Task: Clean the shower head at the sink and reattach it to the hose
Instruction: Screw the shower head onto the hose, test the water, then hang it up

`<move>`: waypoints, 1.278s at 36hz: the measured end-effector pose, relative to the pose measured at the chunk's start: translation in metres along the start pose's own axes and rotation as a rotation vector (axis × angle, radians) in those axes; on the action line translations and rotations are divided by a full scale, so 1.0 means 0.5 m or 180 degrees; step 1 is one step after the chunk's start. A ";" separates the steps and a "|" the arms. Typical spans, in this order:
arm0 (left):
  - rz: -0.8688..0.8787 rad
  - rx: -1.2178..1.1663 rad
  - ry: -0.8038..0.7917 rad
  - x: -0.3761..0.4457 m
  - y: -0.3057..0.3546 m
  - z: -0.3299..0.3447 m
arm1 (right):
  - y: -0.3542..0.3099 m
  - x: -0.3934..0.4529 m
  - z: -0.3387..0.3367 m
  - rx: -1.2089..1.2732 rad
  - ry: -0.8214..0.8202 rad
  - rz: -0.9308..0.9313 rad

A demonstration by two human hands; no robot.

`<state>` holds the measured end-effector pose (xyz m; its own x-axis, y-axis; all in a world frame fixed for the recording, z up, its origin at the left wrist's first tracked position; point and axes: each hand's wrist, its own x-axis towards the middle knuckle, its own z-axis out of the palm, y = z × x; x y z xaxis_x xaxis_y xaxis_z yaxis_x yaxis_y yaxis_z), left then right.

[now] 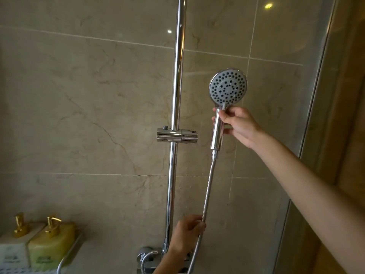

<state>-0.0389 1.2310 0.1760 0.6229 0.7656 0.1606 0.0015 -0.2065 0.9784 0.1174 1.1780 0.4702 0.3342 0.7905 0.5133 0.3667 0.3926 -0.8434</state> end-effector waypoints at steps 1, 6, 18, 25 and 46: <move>-0.0015 0.0012 0.0011 0.001 0.002 0.002 | -0.007 0.006 0.000 0.0012 -0.0010 -0.0024; 0.0045 0.0174 0.0361 -0.004 0.028 0.003 | -0.033 0.033 0.016 0.0145 -0.0018 -0.0122; 0.0276 0.0161 0.0843 0.010 0.057 -0.036 | -0.081 0.072 0.075 0.0081 -0.0084 -0.0295; 0.0340 0.0089 0.0942 0.015 0.066 -0.049 | -0.097 0.077 0.103 0.0048 -0.0063 -0.0455; 0.0186 -0.0037 0.1034 0.023 0.068 -0.048 | -0.090 0.094 0.112 0.0174 -0.0128 -0.0437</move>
<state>-0.0504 1.2476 0.2141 0.3396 0.9073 0.2478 -0.0369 -0.2504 0.9674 0.0679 1.2238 0.5231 0.2487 0.7452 0.6187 0.3583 0.5226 -0.7736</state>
